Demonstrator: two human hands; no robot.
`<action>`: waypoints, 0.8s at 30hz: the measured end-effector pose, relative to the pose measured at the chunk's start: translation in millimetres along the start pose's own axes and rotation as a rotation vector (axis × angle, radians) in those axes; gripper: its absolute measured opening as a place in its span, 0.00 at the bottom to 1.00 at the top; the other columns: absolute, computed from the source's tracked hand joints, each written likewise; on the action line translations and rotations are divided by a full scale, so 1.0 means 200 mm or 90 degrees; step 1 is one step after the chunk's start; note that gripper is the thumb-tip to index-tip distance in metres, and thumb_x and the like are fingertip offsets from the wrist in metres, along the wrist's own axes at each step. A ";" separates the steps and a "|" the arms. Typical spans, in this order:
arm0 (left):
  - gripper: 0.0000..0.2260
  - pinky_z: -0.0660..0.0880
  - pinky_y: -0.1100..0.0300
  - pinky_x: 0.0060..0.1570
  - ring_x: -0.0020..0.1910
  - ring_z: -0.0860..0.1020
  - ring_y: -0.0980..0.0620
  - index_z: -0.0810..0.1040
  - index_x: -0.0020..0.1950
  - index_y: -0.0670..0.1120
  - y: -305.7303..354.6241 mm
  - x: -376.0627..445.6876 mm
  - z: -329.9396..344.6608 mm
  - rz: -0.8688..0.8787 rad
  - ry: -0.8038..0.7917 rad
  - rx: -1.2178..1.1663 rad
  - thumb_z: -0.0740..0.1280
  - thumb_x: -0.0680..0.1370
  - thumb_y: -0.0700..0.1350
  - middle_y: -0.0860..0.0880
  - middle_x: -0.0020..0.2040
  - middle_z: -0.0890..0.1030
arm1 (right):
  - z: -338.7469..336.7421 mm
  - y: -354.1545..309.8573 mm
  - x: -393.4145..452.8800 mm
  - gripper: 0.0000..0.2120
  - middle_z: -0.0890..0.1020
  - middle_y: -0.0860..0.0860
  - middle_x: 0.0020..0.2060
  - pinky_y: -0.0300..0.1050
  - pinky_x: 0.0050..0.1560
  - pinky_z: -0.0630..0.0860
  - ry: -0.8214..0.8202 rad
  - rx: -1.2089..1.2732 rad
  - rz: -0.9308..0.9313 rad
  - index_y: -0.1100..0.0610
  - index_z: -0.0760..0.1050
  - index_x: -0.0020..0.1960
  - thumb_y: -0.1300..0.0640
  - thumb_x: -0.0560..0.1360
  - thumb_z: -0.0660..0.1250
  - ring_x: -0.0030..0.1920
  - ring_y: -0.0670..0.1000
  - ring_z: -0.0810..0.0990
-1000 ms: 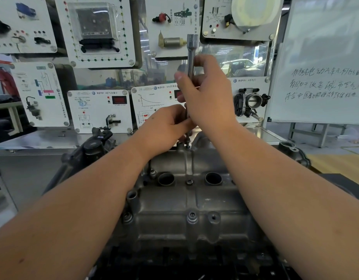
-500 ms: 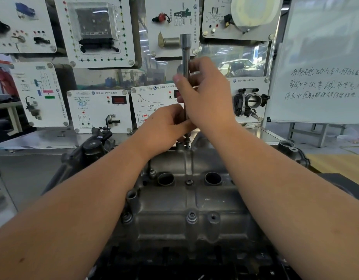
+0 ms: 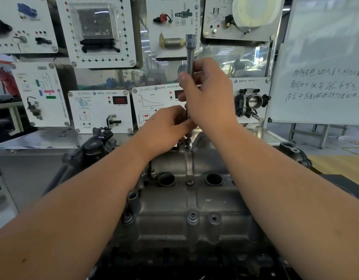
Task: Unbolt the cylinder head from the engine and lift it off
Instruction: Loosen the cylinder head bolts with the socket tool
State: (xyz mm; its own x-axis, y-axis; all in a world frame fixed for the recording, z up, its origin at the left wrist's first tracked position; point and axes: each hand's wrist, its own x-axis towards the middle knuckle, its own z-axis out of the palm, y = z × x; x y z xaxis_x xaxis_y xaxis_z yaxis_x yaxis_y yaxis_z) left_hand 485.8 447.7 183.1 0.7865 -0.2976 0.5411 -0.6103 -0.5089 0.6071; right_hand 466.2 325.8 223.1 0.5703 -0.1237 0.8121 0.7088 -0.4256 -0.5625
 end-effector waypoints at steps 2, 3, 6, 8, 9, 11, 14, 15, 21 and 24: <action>0.07 0.75 0.64 0.32 0.40 0.85 0.54 0.80 0.48 0.54 0.00 0.00 0.01 -0.019 -0.014 -0.029 0.63 0.83 0.51 0.56 0.41 0.85 | 0.00 0.00 0.01 0.08 0.84 0.51 0.41 0.57 0.48 0.81 -0.002 -0.006 0.001 0.60 0.77 0.55 0.55 0.82 0.64 0.41 0.52 0.85; 0.08 0.75 0.66 0.31 0.40 0.85 0.53 0.80 0.48 0.55 0.00 0.00 0.01 -0.029 -0.018 -0.040 0.62 0.84 0.50 0.57 0.41 0.85 | 0.00 0.00 0.01 0.09 0.85 0.52 0.41 0.57 0.47 0.81 -0.007 -0.011 0.002 0.61 0.77 0.54 0.56 0.82 0.63 0.41 0.53 0.85; 0.09 0.74 0.68 0.32 0.41 0.85 0.51 0.81 0.49 0.48 0.00 0.00 0.00 -0.021 -0.015 -0.027 0.64 0.84 0.50 0.54 0.43 0.86 | 0.00 0.00 0.01 0.10 0.85 0.54 0.41 0.58 0.47 0.81 -0.014 -0.020 0.008 0.62 0.77 0.53 0.56 0.83 0.61 0.41 0.54 0.85; 0.11 0.72 0.65 0.33 0.41 0.86 0.50 0.81 0.51 0.43 0.01 0.00 -0.01 -0.010 -0.004 -0.001 0.65 0.83 0.49 0.49 0.43 0.86 | 0.00 0.00 0.01 0.11 0.85 0.54 0.42 0.57 0.48 0.81 -0.018 -0.009 0.006 0.61 0.77 0.57 0.55 0.82 0.62 0.42 0.54 0.85; 0.11 0.73 0.60 0.35 0.42 0.85 0.48 0.80 0.52 0.42 0.01 0.00 -0.01 -0.008 -0.001 0.012 0.66 0.82 0.50 0.47 0.43 0.86 | 0.00 0.00 0.01 0.11 0.85 0.52 0.42 0.55 0.49 0.81 -0.022 0.002 0.005 0.59 0.76 0.59 0.54 0.82 0.64 0.42 0.53 0.85; 0.13 0.79 0.49 0.43 0.42 0.85 0.47 0.79 0.54 0.40 0.01 0.00 -0.01 -0.004 -0.003 0.017 0.67 0.81 0.50 0.44 0.45 0.85 | 0.00 0.00 0.00 0.12 0.85 0.49 0.43 0.52 0.50 0.81 -0.023 0.010 0.003 0.53 0.73 0.61 0.51 0.80 0.68 0.43 0.49 0.85; 0.15 0.80 0.47 0.43 0.42 0.85 0.46 0.79 0.55 0.39 0.01 0.00 -0.01 -0.005 0.005 0.014 0.68 0.80 0.51 0.43 0.45 0.85 | 0.00 0.00 0.00 0.09 0.84 0.49 0.43 0.53 0.50 0.81 -0.012 -0.005 -0.001 0.56 0.75 0.57 0.53 0.80 0.68 0.44 0.51 0.85; 0.13 0.79 0.52 0.38 0.41 0.85 0.47 0.80 0.54 0.41 0.00 0.00 0.00 -0.009 0.004 0.006 0.67 0.81 0.51 0.45 0.44 0.85 | 0.00 0.00 0.00 0.07 0.84 0.50 0.43 0.54 0.50 0.81 -0.010 -0.012 0.000 0.57 0.76 0.56 0.54 0.81 0.66 0.44 0.52 0.85; 0.09 0.76 0.62 0.33 0.40 0.86 0.52 0.80 0.49 0.51 0.00 0.00 0.00 -0.023 -0.013 -0.024 0.63 0.84 0.52 0.54 0.42 0.86 | 0.00 0.01 0.01 0.10 0.85 0.53 0.41 0.56 0.48 0.81 -0.003 -0.011 0.014 0.59 0.77 0.56 0.54 0.82 0.63 0.41 0.53 0.85; 0.11 0.80 0.52 0.40 0.41 0.85 0.49 0.80 0.52 0.43 0.00 0.00 -0.01 -0.005 -0.007 0.004 0.66 0.82 0.51 0.48 0.43 0.86 | 0.00 0.01 0.00 0.13 0.85 0.50 0.40 0.54 0.48 0.82 -0.010 -0.004 0.015 0.55 0.75 0.60 0.49 0.80 0.68 0.41 0.51 0.85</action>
State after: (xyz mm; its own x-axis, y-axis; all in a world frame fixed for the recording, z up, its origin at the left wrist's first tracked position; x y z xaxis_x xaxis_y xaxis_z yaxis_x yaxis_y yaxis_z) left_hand 486.3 448.5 184.5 0.7922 -0.3027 0.5299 -0.6036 -0.5166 0.6073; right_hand 468.1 325.5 222.6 0.5932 -0.1204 0.7960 0.6923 -0.4284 -0.5807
